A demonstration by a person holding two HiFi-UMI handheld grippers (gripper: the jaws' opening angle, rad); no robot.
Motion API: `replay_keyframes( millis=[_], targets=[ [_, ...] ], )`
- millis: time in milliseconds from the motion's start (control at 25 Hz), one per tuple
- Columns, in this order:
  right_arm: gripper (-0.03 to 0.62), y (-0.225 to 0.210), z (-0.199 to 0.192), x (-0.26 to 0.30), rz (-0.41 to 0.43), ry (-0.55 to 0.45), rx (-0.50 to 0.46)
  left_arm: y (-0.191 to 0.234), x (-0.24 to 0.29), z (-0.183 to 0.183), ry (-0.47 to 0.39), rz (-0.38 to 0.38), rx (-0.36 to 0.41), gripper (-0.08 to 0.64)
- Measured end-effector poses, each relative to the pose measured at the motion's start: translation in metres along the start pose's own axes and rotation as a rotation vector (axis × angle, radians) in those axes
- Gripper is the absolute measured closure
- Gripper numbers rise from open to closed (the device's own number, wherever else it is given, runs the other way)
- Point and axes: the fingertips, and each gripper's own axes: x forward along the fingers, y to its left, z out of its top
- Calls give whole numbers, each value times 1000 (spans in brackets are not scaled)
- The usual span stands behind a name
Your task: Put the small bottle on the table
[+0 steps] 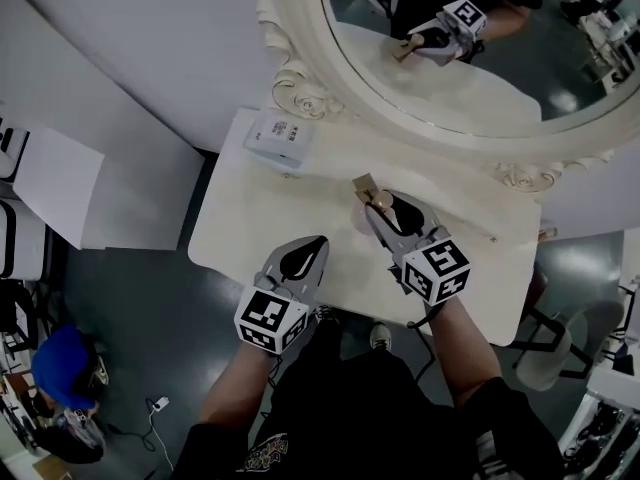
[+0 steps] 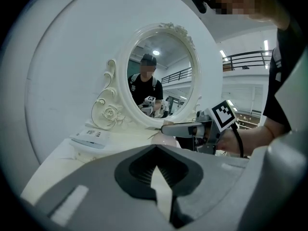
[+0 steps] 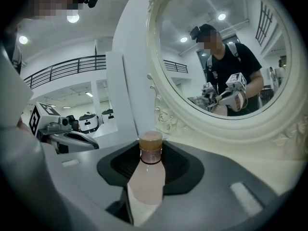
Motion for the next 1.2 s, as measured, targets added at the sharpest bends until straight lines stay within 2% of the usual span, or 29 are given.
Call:
replay_keyframes(
  millis=[520,1200],
  targets=[
    [424,-26,11,69,-61,5,-12,46,14,1,7,-48,-1,560],
    [424,-40,19,126,-87,8,-63,74,14,-6,26,-85,-32,560]
  ],
)
